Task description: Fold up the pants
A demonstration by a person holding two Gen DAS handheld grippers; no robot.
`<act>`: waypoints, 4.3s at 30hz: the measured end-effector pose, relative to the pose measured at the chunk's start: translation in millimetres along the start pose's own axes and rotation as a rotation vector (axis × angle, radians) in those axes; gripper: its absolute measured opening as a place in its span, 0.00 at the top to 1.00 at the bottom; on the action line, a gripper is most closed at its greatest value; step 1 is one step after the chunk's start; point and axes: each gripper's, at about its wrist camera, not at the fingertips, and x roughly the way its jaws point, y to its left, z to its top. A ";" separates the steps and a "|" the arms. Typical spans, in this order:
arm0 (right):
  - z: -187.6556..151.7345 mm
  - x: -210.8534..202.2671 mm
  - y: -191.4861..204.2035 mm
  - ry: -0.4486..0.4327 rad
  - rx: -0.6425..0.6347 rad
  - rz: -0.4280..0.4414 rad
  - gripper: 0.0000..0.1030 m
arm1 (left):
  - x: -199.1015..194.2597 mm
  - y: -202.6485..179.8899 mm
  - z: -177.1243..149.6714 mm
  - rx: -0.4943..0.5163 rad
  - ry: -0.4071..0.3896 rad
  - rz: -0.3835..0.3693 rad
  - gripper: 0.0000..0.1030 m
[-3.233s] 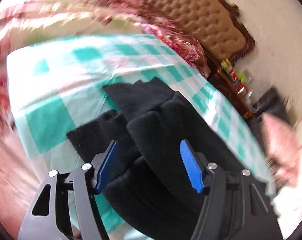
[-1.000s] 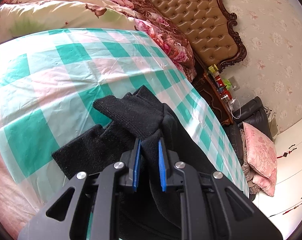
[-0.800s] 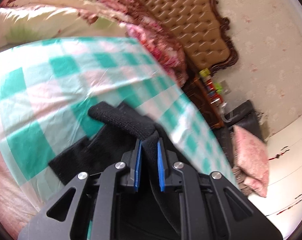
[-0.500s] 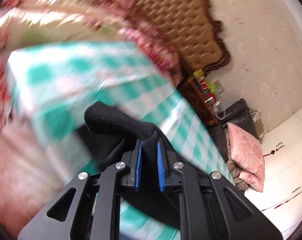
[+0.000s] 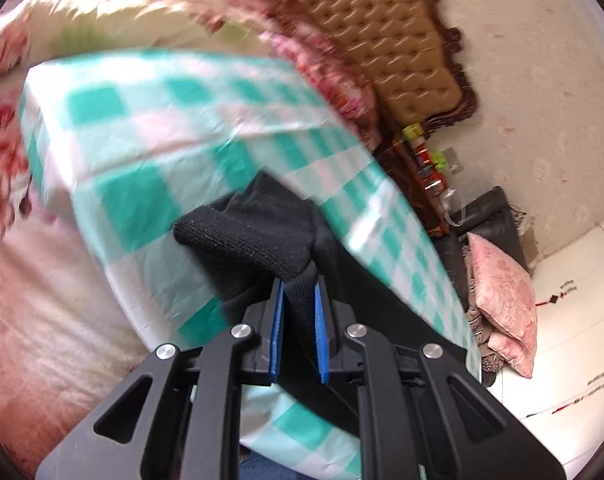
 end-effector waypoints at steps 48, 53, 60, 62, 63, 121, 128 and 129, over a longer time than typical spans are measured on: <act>-21.0 3.8 12.5 -0.055 -0.080 -0.094 0.86 | 41.9 12.8 44.0 0.141 -0.055 0.170 0.95; -20.6 4.1 11.2 -0.050 -0.079 -0.092 0.85 | 41.2 21.4 41.7 0.121 -0.038 0.171 0.95; -22.2 -30.5 35.0 -0.125 -0.145 -0.112 0.86 | 46.3 28.7 37.6 0.116 -0.035 0.165 0.95; -23.9 -38.5 36.6 -0.132 -0.148 -0.103 0.86 | 43.8 30.5 38.3 0.103 -0.041 0.160 0.95; -23.7 -40.9 36.1 -0.132 -0.149 -0.098 0.86 | 40.8 30.6 38.6 0.094 -0.049 0.155 0.95; -21.9 -5.9 18.9 -0.062 -0.251 -0.127 0.87 | 43.7 38.7 36.4 0.058 -0.068 0.163 0.93; -31.7 -11.7 17.9 -0.079 -0.238 -0.162 0.87 | 49.6 35.4 49.2 0.090 -0.047 0.171 0.88; -31.8 -13.1 17.8 -0.083 -0.242 -0.173 0.87 | 46.4 36.5 49.2 0.078 -0.053 0.166 0.85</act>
